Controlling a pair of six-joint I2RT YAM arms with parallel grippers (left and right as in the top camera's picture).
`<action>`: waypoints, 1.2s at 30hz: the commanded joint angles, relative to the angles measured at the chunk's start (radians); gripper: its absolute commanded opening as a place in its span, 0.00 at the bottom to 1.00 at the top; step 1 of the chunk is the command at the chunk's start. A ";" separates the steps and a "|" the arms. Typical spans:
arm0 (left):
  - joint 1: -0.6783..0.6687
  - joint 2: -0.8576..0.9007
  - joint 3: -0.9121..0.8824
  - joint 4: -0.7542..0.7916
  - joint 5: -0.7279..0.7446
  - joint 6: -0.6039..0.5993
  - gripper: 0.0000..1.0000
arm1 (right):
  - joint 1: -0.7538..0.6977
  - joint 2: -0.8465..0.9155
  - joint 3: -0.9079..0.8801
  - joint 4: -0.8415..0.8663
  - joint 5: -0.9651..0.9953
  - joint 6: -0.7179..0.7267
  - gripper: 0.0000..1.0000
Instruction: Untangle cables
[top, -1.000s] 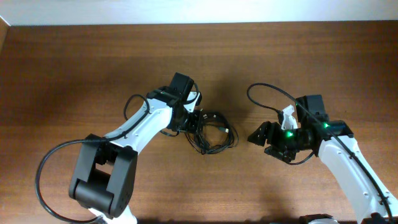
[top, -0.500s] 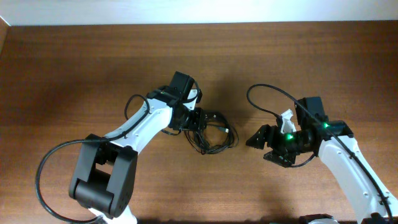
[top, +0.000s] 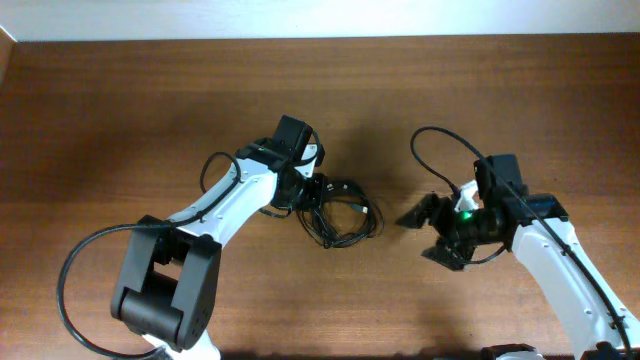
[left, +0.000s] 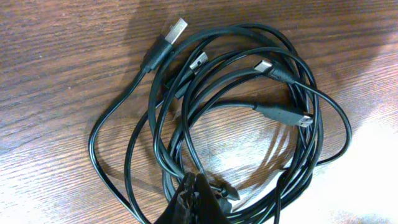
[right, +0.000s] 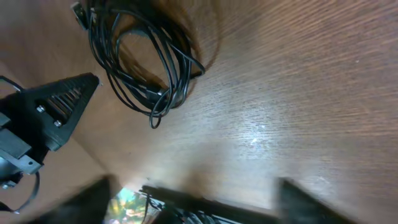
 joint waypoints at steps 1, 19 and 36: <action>-0.003 0.013 0.013 0.001 0.008 0.005 0.00 | 0.006 0.004 0.000 0.008 0.014 0.035 0.04; -0.003 0.014 -0.011 -0.110 0.007 0.004 0.43 | 0.208 0.008 0.000 0.115 0.178 0.080 0.57; -0.003 0.018 -0.123 0.249 -0.023 -0.071 0.25 | 0.210 0.088 0.000 0.155 0.246 0.080 0.36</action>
